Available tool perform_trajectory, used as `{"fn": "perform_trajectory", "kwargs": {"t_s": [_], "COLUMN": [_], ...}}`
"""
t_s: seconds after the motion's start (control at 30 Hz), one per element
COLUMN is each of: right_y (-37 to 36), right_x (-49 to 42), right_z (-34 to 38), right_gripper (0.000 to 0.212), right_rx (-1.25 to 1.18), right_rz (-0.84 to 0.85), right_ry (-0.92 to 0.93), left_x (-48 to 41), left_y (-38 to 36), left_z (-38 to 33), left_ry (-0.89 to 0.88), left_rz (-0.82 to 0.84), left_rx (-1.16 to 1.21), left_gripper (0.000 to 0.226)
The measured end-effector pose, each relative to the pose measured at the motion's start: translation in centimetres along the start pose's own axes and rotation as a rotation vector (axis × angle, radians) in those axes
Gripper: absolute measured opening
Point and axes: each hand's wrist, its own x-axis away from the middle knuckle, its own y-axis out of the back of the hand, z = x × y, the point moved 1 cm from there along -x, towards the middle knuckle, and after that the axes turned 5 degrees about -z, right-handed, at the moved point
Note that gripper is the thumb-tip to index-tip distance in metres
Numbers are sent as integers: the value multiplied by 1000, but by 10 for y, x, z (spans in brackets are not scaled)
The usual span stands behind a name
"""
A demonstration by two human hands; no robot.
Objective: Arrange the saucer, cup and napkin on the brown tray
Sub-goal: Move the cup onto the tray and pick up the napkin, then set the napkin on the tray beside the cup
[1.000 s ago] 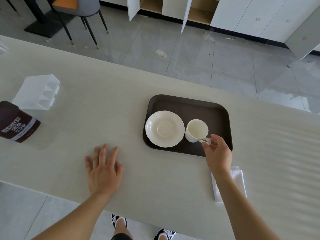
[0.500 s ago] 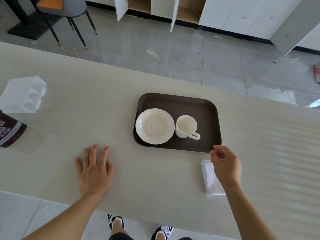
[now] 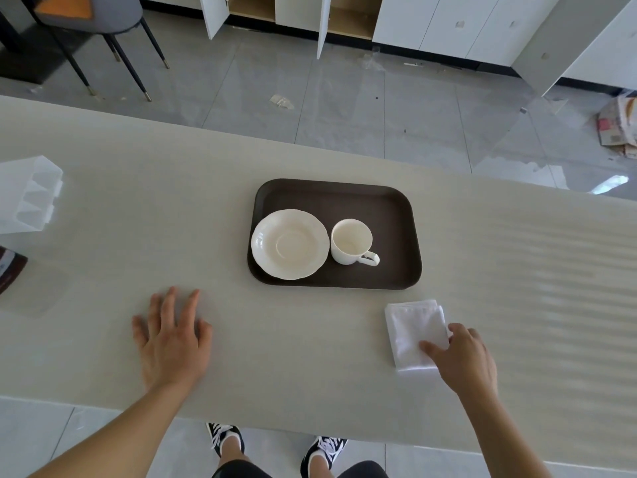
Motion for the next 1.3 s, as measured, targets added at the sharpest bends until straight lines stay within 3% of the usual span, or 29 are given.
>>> {"fn": "perform_trajectory", "kwargs": {"t_s": [0.2, 0.33, 0.6, 0.83, 1.3], "right_y": [3, 1, 31, 73, 23], "right_x": [-7, -9, -5, -31, -84], "right_z": [2, 2, 3, 35, 114], "right_gripper": [54, 37, 26, 26, 20], "right_rx": [-13, -79, -685, -957, -921], "right_rz": [5, 35, 126, 9, -79], "right_ry": [-56, -93, -89, -70, -155], "left_x": [1, 1, 0, 0, 0], "left_y": [3, 5, 5, 4, 6], "left_z": [-2, -3, -3, -1, -2], "left_ry": [3, 4, 3, 2, -5], "left_rz": [-19, -17, -1, 19, 17], "left_rx": [18, 26, 13, -13, -16], "left_gripper": [58, 58, 58, 59, 59]}}
